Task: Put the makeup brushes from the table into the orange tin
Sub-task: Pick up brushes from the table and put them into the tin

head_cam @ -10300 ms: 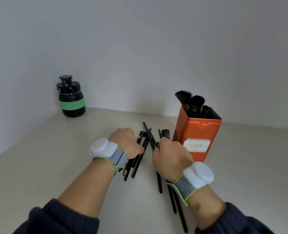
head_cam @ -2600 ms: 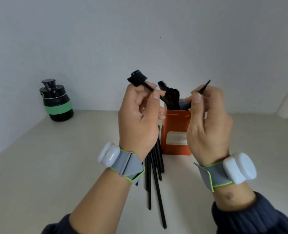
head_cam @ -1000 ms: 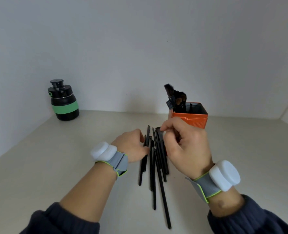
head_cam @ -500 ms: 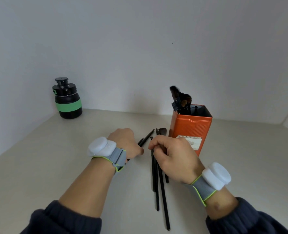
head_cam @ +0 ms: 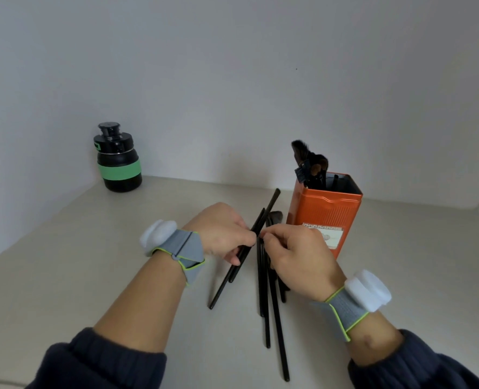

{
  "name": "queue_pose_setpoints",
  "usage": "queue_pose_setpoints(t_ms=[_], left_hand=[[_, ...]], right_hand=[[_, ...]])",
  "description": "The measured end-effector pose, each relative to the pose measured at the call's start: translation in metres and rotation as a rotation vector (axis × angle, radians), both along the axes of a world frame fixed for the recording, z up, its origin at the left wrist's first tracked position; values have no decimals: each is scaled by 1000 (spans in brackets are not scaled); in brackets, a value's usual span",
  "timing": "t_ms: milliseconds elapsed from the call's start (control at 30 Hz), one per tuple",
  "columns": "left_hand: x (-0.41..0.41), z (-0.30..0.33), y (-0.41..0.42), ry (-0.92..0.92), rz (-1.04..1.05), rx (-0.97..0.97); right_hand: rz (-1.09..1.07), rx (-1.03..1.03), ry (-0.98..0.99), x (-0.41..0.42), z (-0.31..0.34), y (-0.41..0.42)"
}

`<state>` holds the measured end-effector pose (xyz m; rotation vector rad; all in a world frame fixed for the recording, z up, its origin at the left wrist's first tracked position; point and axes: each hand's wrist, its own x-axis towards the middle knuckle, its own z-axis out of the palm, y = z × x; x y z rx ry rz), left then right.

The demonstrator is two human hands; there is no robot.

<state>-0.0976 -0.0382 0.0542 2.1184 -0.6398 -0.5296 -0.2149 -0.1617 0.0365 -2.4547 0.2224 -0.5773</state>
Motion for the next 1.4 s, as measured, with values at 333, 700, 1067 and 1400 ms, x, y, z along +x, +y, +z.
queue_pose_setpoints(t_ms=[333,700,1067,1400], left_hand=[[-13,13,7,181,-268,-349],[-22,24,7,101,-128,-626],[-37,31,-4,-174,-68,-878],[-56,44,-18,-315,89,-1217]], right_hand=[[-55,292,-192,3,4,1],[-18,229,-360,-6,10,0],[-100,316,-707,-17,28,-14],[-122,418,-877,-26,45,-25]])
